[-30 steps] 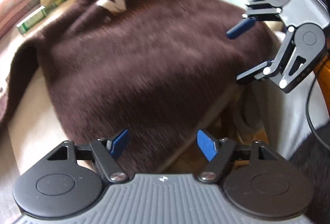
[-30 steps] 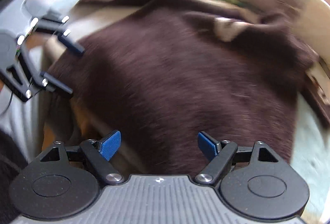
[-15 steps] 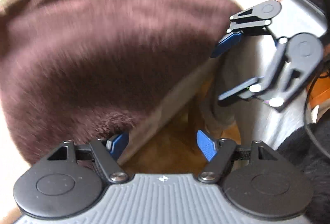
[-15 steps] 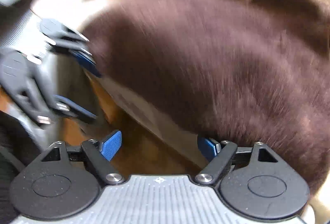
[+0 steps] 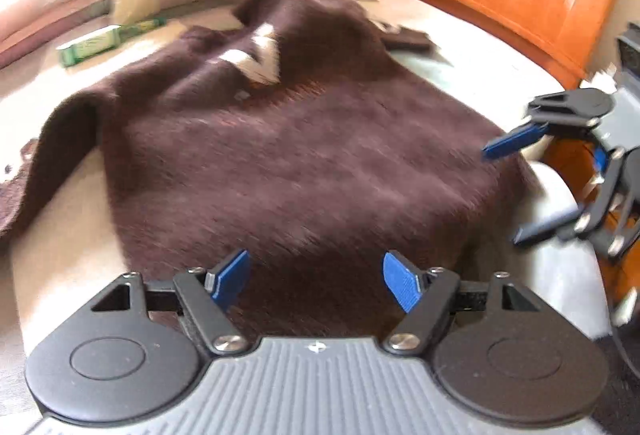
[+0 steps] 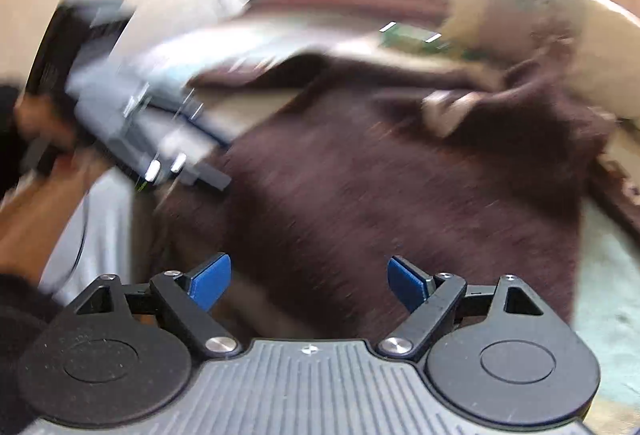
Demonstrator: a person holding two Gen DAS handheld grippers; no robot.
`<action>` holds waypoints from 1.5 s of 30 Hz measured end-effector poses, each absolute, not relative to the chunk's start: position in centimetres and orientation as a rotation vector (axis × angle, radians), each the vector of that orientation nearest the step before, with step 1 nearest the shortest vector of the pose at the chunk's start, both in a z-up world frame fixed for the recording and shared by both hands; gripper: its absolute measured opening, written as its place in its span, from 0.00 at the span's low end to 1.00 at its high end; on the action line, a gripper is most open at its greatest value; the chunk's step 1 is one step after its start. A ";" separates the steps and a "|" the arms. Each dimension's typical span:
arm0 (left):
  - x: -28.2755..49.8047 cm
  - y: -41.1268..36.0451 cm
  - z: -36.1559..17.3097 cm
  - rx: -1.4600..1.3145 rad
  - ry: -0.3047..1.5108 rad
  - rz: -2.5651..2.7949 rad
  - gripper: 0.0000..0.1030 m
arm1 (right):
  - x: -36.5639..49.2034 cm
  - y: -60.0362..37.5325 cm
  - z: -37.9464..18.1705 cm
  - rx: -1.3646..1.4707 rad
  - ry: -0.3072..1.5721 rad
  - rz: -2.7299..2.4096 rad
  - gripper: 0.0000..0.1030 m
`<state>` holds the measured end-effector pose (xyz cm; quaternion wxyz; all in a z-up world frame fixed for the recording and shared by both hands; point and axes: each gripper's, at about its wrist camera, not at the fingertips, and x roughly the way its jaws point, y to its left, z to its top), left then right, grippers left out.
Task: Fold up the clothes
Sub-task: 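Smooth the sweater body with both grippers open, pressing it flat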
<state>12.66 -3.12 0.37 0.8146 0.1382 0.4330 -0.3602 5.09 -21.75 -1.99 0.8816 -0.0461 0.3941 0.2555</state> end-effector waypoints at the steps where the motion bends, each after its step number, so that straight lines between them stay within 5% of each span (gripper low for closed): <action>1: 12.0 -3.5 0.0 0.317 0.945 -0.817 0.72 | 4.8 -21.2 -2.8 -0.117 0.850 0.548 0.85; 14: 10.2 -8.4 -8.8 0.356 1.153 -0.922 0.72 | 4.1 -20.2 -8.5 -0.060 1.003 0.552 0.85; 20: 9.5 -7.0 -6.8 0.306 1.064 -0.835 0.71 | 3.9 -19.0 -10.9 -0.100 1.020 0.501 0.82; 28: 10.2 -5.0 -1.0 0.210 0.839 -0.796 0.73 | 3.5 -18.9 -7.4 -0.075 0.877 0.523 0.82; 45: 11.1 -3.1 0.0 0.198 0.833 -0.788 0.74 | 4.2 -16.5 -3.3 -0.340 0.649 0.496 0.73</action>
